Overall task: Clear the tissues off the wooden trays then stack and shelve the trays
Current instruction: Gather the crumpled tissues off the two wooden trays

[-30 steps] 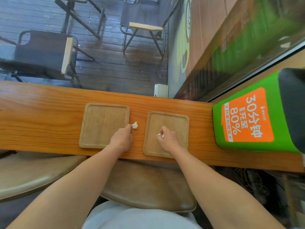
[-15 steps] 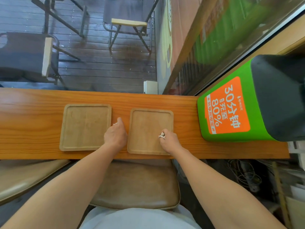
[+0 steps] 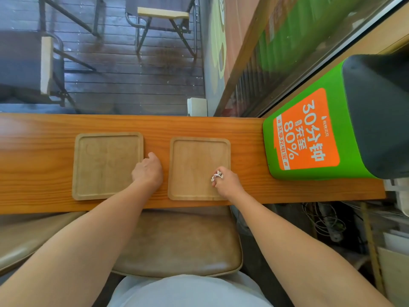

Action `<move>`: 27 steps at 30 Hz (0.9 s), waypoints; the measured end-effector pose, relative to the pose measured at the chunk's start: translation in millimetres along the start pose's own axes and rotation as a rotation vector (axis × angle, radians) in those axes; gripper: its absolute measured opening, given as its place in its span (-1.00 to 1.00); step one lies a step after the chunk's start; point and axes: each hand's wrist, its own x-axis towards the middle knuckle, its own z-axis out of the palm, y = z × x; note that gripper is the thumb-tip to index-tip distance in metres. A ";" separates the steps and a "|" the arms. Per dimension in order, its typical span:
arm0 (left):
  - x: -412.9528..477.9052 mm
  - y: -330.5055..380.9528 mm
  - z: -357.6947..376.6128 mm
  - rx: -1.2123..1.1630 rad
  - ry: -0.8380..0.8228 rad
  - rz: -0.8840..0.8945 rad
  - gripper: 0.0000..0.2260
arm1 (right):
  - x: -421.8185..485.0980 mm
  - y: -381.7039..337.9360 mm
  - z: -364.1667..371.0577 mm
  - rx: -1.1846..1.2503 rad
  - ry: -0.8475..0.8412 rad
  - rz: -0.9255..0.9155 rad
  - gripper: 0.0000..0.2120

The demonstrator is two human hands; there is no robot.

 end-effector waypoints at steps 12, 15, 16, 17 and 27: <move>-33.5 -33.0 -6.5 -0.031 -0.118 0.270 -0.77 | -40.5 -33.8 11.6 0.566 0.067 0.235 -0.89; -39.1 -42.7 -12.3 0.000 -0.100 0.376 -0.83 | -58.9 -37.3 23.3 0.461 0.129 0.181 -0.81; -41.8 -46.8 -15.7 0.023 -0.089 0.409 -0.88 | -66.6 -37.7 26.9 0.362 0.159 0.156 -0.80; -44.6 -50.6 -19.0 0.047 -0.081 0.438 -0.89 | -75.3 -37.4 30.0 0.253 0.193 0.137 -0.79; -73.6 -41.5 -45.8 0.098 0.003 0.628 -0.82 | -147.9 -19.5 42.0 0.095 0.343 0.097 -0.74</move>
